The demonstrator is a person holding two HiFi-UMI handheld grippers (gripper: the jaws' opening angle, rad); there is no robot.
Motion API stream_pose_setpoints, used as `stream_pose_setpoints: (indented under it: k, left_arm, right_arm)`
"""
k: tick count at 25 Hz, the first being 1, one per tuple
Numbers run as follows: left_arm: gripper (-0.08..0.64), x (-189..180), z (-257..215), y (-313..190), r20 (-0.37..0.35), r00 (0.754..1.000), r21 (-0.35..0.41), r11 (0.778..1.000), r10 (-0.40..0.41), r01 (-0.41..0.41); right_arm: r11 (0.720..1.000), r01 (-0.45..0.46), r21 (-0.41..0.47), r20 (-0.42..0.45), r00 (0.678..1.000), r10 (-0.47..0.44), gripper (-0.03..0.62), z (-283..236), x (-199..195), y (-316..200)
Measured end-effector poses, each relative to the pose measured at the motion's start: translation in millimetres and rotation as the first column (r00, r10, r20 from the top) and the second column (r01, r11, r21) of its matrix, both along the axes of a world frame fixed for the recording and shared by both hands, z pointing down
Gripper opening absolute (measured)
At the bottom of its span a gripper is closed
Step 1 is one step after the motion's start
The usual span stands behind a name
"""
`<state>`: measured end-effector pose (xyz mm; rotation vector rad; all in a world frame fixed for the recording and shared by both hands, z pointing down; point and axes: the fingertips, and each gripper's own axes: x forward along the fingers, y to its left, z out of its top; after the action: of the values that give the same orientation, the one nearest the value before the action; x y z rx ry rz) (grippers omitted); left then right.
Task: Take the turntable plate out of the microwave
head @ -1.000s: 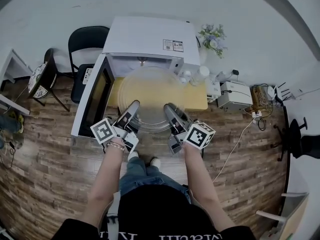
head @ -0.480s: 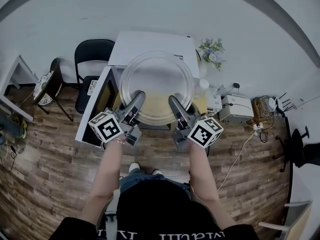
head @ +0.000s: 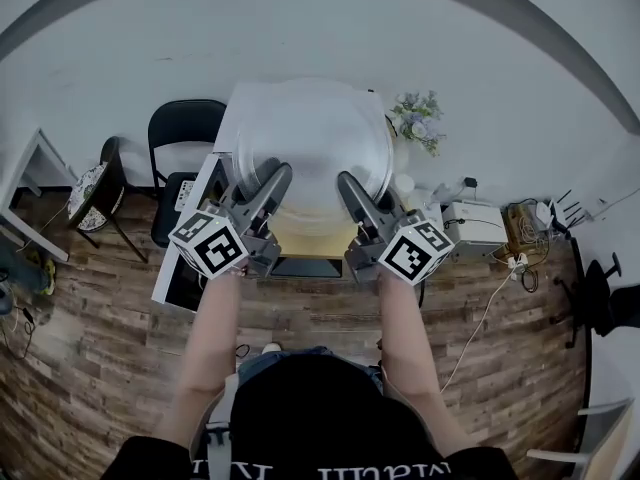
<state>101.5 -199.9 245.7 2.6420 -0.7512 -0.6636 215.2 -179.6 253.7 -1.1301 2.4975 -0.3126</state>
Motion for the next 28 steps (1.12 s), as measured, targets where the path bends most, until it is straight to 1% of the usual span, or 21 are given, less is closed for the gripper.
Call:
stream_pose_setpoints:
  k: [3, 9, 12, 14, 18, 28]
  left_arm:
    - [0.129, 4, -19, -2, 0.014, 1.0, 0.065, 0.998, 0.008, -0.009]
    - [0.137, 17, -50, -8, 0.0, 1.0, 0.176, 0.984, 0.024, -0.024]
    - [0.154, 20, -59, -7, 0.01, 1.0, 0.244, 0.97, 0.002, -0.004]
    - [0.166, 21, -63, -5, 0.012, 1.0, 0.276, 0.961, -0.019, 0.014]
    - [0.169, 19, -67, -2, 0.009, 0.999, 0.293, 0.956, -0.033, 0.029]
    - [0.169, 23, -82, -2, 0.014, 0.999, 0.312, 0.95, -0.03, 0.024]
  right_arm:
    - [0.998, -0.017, 0.057, -0.016, 1.0, 0.018, 0.16, -19, 3, -1]
    - [0.982, -0.054, 0.178, -0.082, 0.994, 0.07, 0.164, -54, 14, -2]
    - [0.97, -0.073, 0.232, -0.103, 0.99, 0.099, 0.17, -63, 15, -1]
    - [0.963, -0.083, 0.255, -0.108, 0.988, 0.113, 0.175, -67, 15, 1]
    - [0.958, -0.091, 0.27, -0.11, 0.986, 0.125, 0.181, -71, 14, 3]
    - [0.949, -0.089, 0.302, -0.119, 0.984, 0.13, 0.183, -85, 17, 4]
